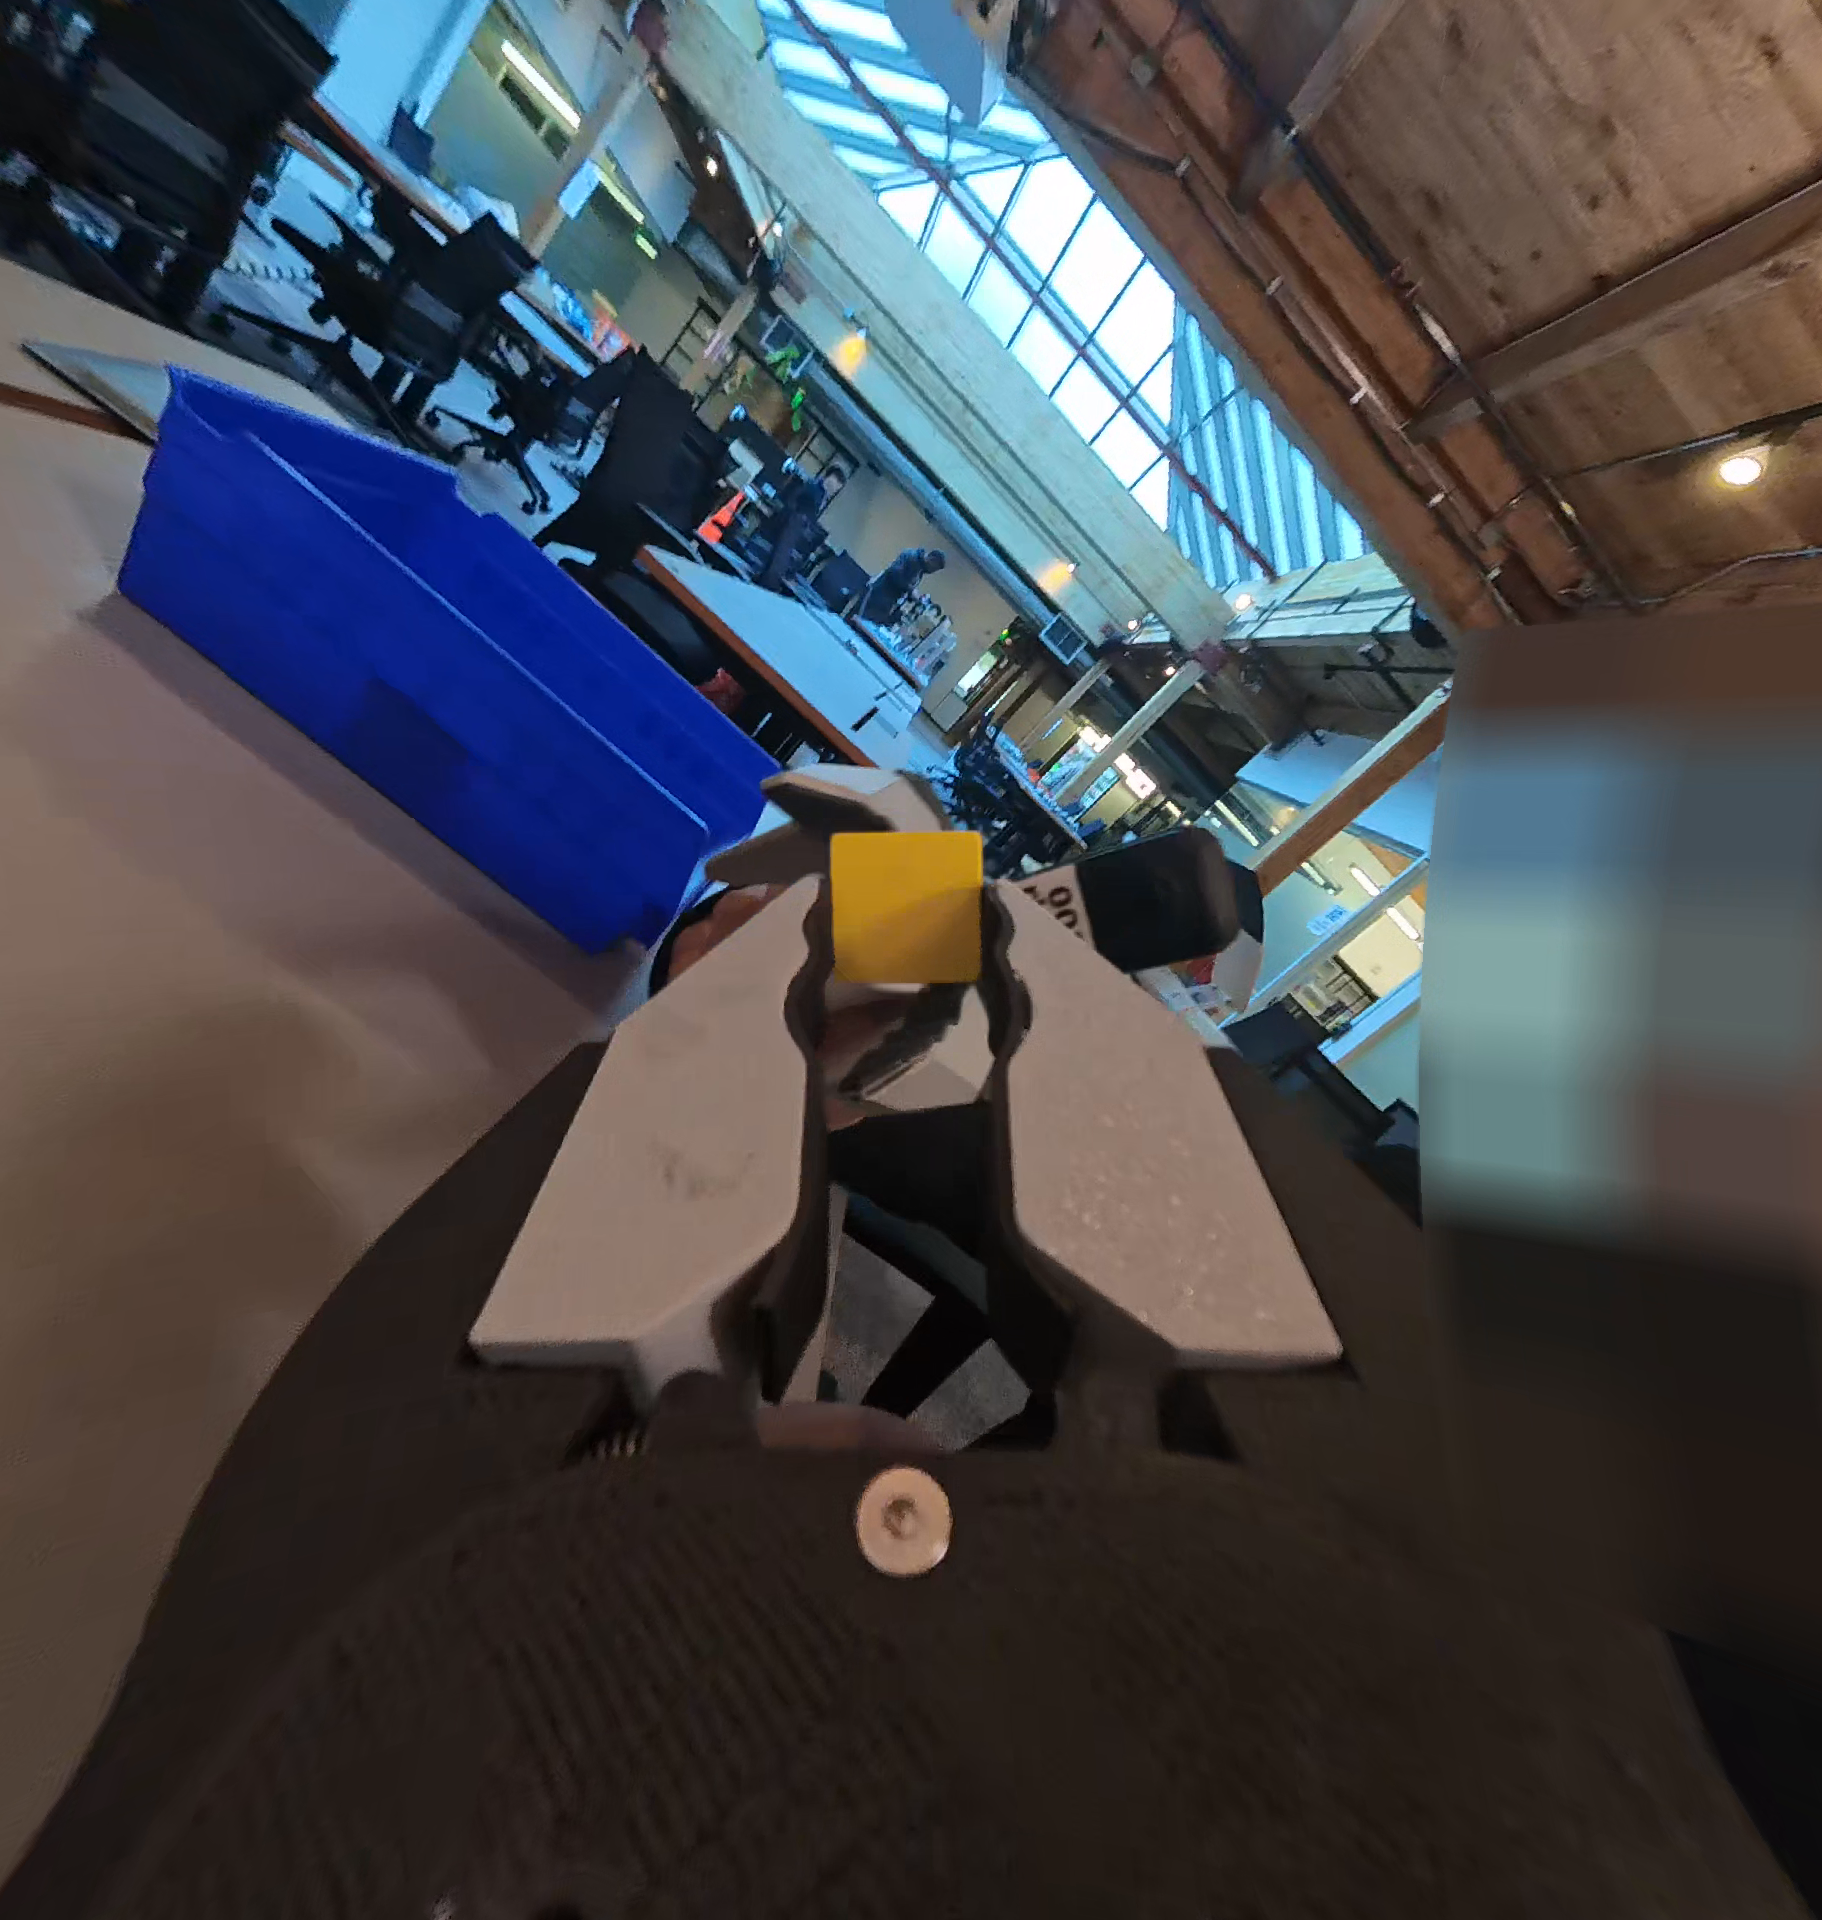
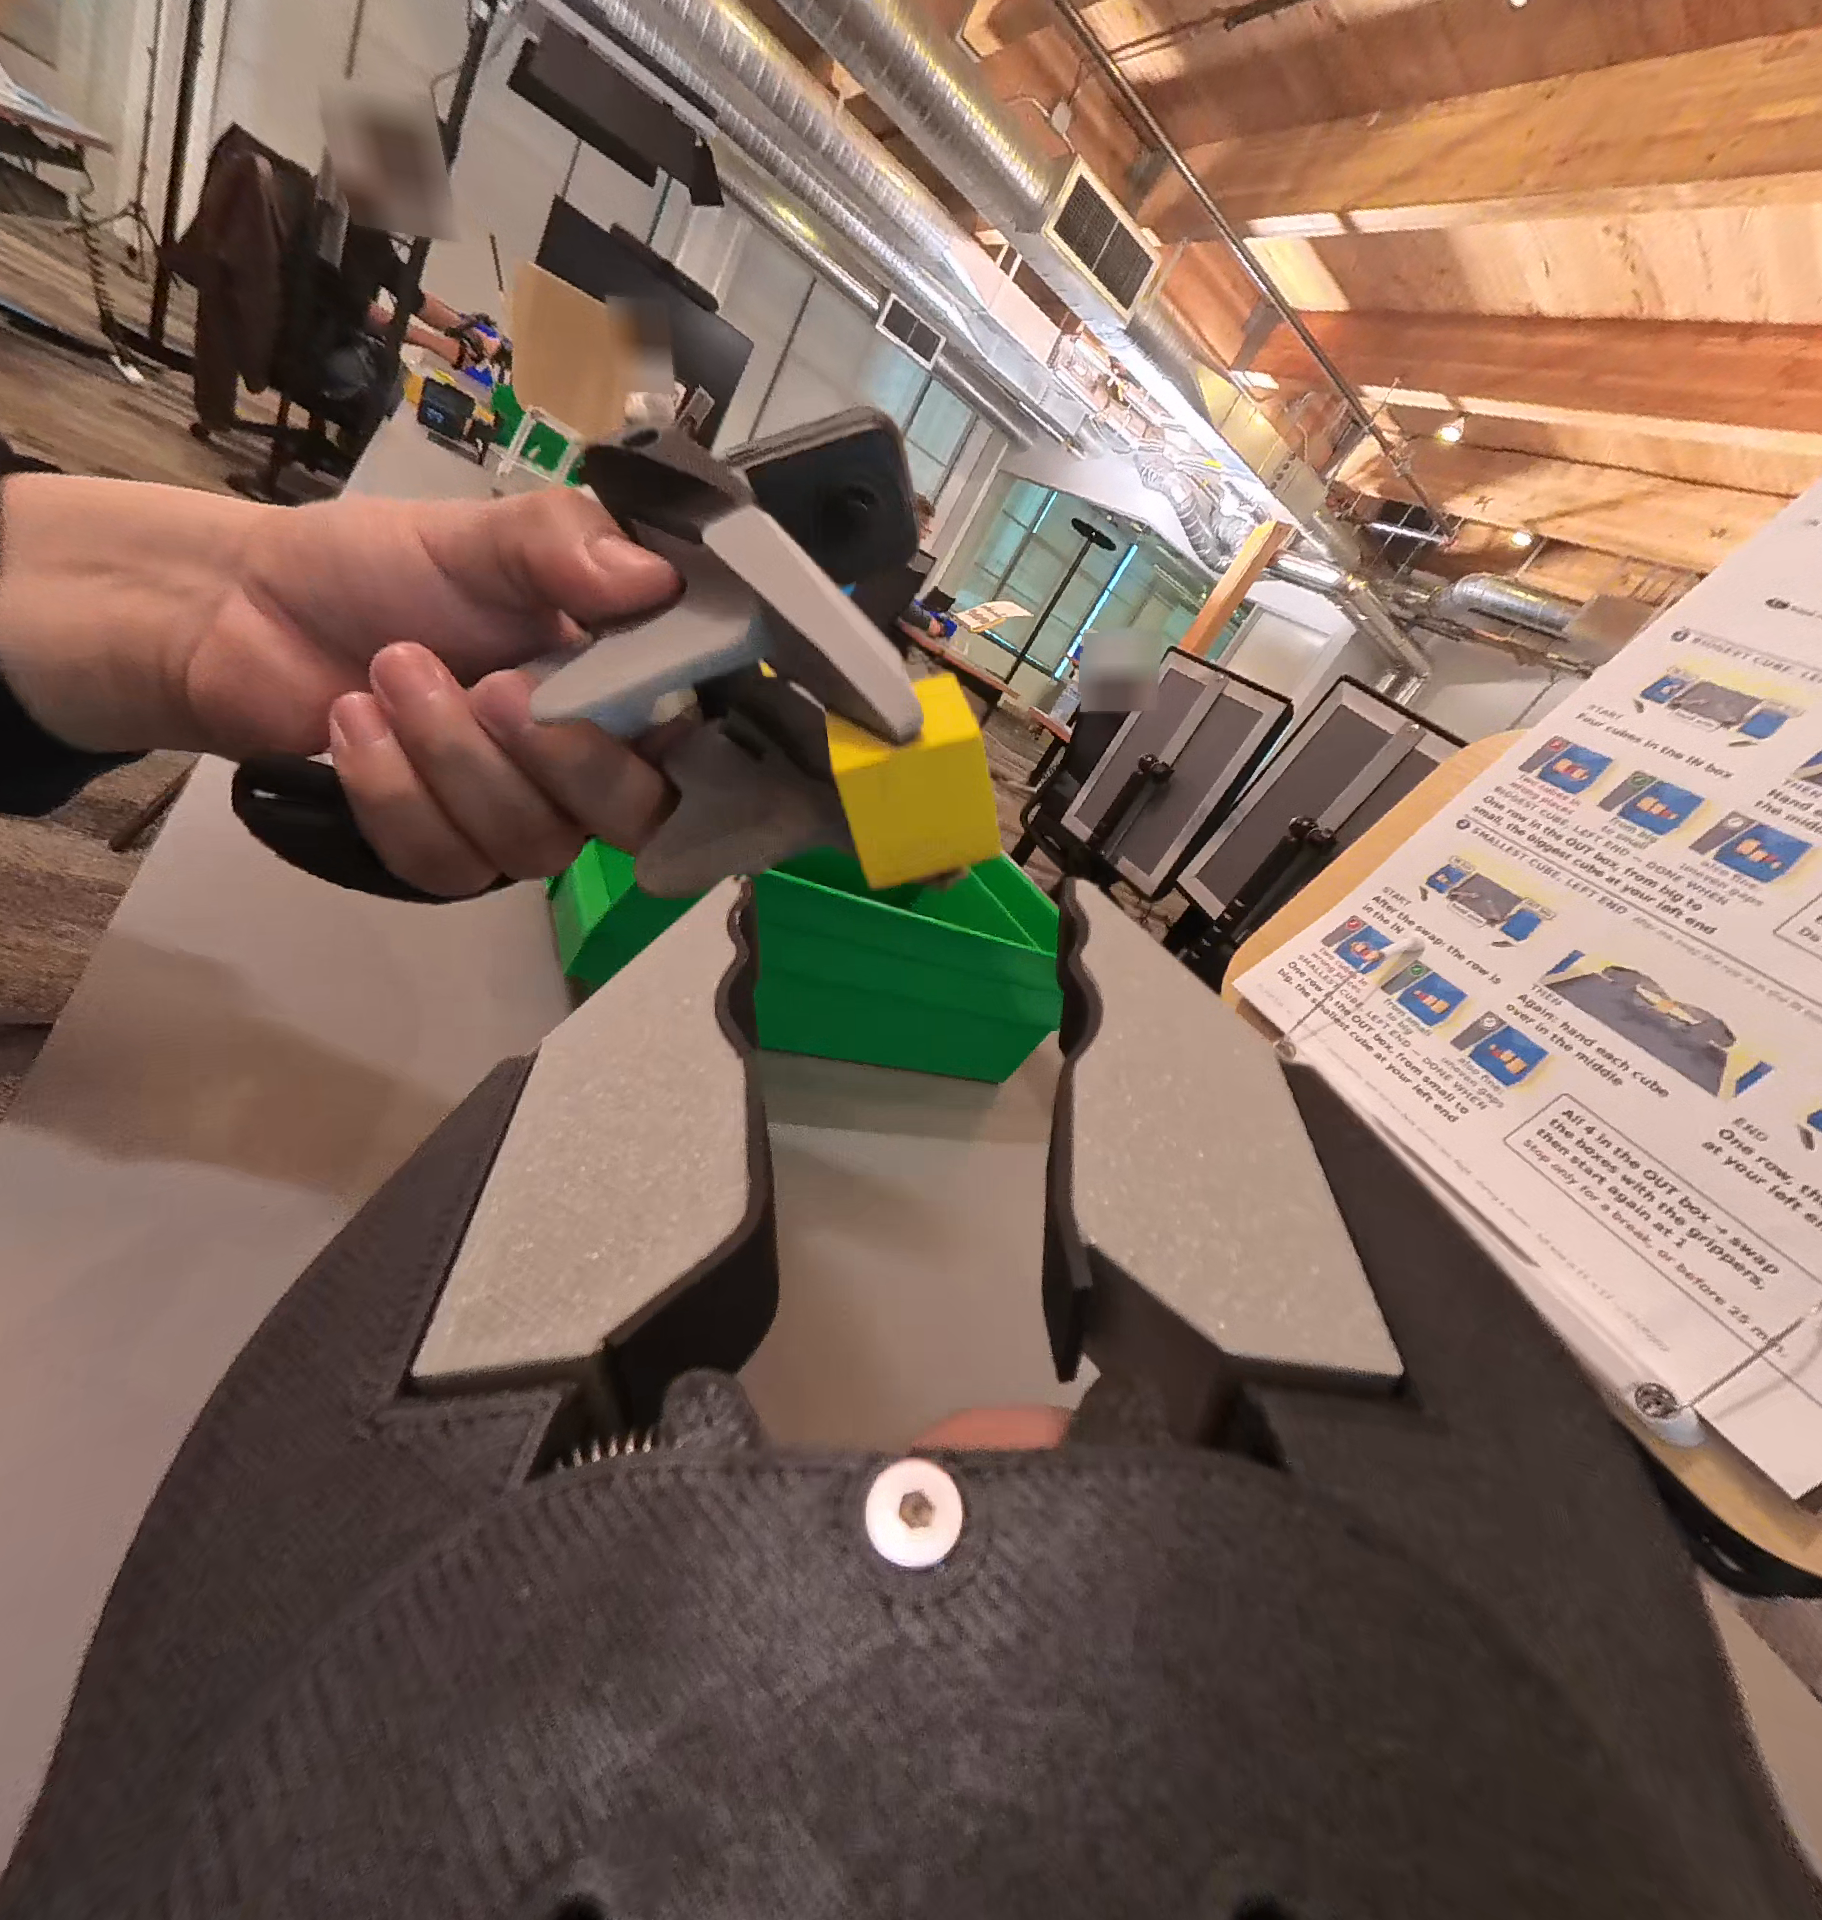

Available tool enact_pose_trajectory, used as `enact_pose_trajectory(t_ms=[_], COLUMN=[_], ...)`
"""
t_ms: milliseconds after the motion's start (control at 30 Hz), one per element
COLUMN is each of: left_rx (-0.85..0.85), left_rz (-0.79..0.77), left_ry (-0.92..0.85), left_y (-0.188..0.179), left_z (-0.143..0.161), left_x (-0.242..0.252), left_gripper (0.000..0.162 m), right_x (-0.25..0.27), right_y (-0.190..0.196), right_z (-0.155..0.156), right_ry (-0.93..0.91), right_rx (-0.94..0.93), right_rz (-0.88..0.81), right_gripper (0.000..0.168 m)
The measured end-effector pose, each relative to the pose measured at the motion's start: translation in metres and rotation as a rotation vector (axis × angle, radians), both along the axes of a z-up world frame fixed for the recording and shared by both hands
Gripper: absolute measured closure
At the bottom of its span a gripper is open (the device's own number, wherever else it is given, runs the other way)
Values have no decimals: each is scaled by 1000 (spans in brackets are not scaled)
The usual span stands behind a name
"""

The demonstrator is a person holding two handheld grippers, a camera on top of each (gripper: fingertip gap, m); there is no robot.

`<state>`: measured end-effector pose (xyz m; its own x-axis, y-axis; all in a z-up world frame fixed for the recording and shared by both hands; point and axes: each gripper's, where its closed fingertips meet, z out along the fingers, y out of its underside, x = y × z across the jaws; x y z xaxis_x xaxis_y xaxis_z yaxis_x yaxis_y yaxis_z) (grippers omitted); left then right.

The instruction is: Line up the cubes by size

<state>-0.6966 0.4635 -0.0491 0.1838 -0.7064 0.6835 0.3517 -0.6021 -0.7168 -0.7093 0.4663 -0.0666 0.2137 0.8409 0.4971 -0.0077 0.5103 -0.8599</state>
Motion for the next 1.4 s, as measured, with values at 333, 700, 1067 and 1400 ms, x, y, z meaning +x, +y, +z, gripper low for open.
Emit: enact_pose_trajectory(t_ms=[333, 700, 1067, 1400], left_rx=[-82, 27, 104, 167], left_rz=[-32, 294, 327, 319], left_ry=[-5, 309, 793, 921], left_y=[3, 12, -41, -45], left_z=[-14, -35, -136, -139], left_x=[19, -39, -47, -39], left_gripper=[136, 100, 112, 117], right_x=[7, 50, 305, 325], right_y=[1, 13, 209, 247], right_z=[-1, 13, -48, -154], right_ry=[-11, -153, -1158, -1586], right_rx=[82, -169, -297, -350], right_rz=[-30, 39, -450, -326], right_gripper=[144, 144, 144, 143])
